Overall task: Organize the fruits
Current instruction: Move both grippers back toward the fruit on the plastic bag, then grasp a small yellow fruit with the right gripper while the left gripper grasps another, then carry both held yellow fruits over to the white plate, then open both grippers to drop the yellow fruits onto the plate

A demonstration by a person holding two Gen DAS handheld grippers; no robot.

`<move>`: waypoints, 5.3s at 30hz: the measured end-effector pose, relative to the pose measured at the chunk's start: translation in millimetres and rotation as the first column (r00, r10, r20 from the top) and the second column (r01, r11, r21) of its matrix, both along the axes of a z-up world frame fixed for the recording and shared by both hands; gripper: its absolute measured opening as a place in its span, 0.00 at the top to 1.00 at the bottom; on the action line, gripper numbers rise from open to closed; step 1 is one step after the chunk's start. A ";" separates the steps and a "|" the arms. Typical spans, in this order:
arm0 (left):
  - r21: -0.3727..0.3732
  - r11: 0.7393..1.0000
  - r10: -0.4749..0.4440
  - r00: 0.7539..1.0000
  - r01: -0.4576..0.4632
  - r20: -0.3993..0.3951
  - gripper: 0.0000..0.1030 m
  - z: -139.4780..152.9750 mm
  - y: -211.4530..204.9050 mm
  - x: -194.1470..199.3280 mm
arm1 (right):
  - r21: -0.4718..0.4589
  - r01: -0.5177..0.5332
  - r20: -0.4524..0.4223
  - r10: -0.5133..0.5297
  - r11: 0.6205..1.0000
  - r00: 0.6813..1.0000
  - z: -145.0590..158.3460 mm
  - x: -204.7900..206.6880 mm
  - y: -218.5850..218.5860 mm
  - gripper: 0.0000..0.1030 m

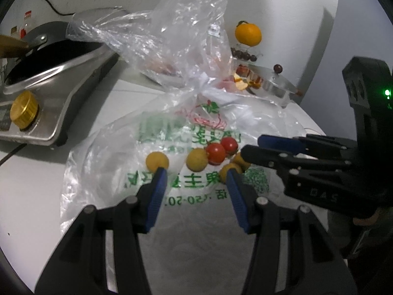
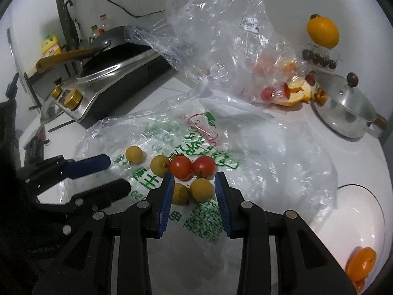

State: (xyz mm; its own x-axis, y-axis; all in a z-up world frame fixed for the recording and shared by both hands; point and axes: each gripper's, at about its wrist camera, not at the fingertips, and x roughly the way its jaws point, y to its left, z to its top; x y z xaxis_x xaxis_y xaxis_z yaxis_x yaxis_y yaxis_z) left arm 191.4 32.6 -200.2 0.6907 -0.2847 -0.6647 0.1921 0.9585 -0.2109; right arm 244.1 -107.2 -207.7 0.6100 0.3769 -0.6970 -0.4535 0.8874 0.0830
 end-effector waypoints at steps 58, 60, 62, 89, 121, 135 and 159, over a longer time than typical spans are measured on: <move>0.194 0.976 -0.083 0.994 0.096 -0.075 0.72 -18.9 -72.6 21.5 | 0.075 0.036 -0.016 -0.035 0.997 0.999 1.9 -12.3 -70.3 0.74; 0.180 0.979 -0.085 0.994 0.096 -0.065 0.72 -14.8 -71.3 17.4 | 0.072 0.043 -0.011 -0.042 0.996 0.999 4.0 -14.8 -72.2 0.74; 0.170 0.981 -0.087 0.995 0.095 -0.056 0.72 -10.3 -70.4 13.4 | 0.070 0.050 -0.002 -0.050 0.996 0.999 7.2 -18.3 -74.5 0.74; 0.110 0.984 -0.152 0.983 0.140 0.100 0.72 62.1 -110.0 -46.9 | 0.112 0.084 0.105 -0.096 0.990 0.990 44.1 -75.4 -129.5 0.74; 0.140 0.956 -0.269 0.961 0.258 0.064 0.72 52.4 -218.2 -43.8 | 0.159 0.227 0.085 -0.243 0.961 0.966 16.1 -86.9 -261.6 0.74; 0.137 0.944 -0.306 0.952 0.300 0.025 0.72 36.2 -251.5 -19.2 | 0.170 0.239 0.041 -0.250 0.956 0.967 -3.2 -66.9 -279.0 0.74; 0.117 0.937 -0.328 0.944 0.331 -0.041 0.68 19.7 -266.1 -6.6 | 0.154 0.226 0.019 -0.232 0.962 0.973 -12.5 -59.0 -277.3 0.73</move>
